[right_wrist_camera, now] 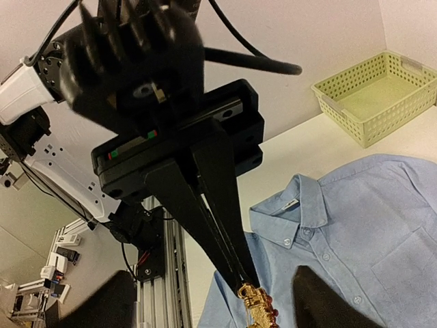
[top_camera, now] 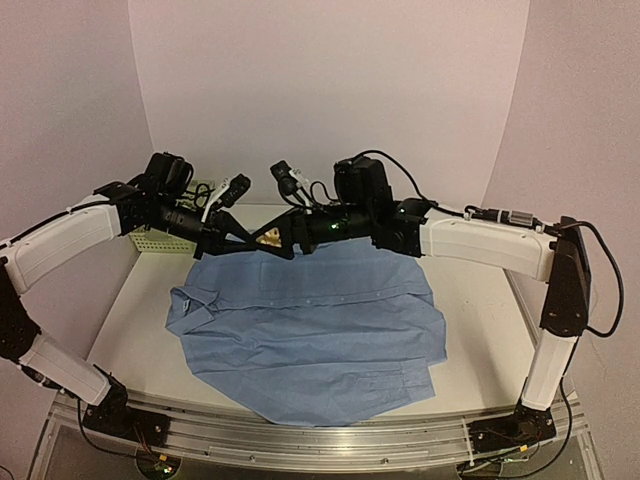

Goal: Remove the brooch from the garment

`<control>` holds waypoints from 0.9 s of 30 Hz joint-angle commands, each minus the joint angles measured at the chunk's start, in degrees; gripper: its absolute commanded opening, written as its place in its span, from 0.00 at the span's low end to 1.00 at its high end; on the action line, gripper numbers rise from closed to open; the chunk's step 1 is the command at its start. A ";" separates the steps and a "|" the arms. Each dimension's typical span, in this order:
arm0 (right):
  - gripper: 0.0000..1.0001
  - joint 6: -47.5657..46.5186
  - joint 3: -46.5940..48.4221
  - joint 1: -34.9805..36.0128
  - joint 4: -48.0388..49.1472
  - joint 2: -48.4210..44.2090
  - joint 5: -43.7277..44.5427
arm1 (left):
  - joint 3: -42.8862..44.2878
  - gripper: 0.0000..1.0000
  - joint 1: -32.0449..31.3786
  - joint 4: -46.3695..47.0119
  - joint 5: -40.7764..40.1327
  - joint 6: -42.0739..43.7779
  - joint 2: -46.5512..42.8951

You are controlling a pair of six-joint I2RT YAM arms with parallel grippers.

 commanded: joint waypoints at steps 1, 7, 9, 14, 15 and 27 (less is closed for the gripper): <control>0.94 0.22 1.59 0.06 1.19 -2.44 -0.41 | -2.76 0.00 -0.27 2.55 -6.48 11.08 -4.18; 0.98 0.37 2.29 -0.69 1.28 -4.22 0.92 | -12.40 0.00 -0.34 10.24 -14.67 31.31 -10.42; 0.98 1.00 2.16 -1.25 1.25 -4.78 1.82 | -17.72 0.00 -0.34 16.74 -17.20 40.13 -13.55; 0.98 4.65 -0.51 -2.79 1.13 -5.89 5.70 | -31.58 0.00 -0.34 38.68 -19.83 62.33 -20.73; 0.98 5.45 -0.88 -2.96 1.08 -5.80 6.27 | -34.68 0.00 -0.34 43.94 -19.45 66.54 -21.69; 0.77 16.14 2.57 -3.56 -1.28 3.10 -6.65 | -50.80 0.00 -0.34 84.11 -7.31 85.04 -19.41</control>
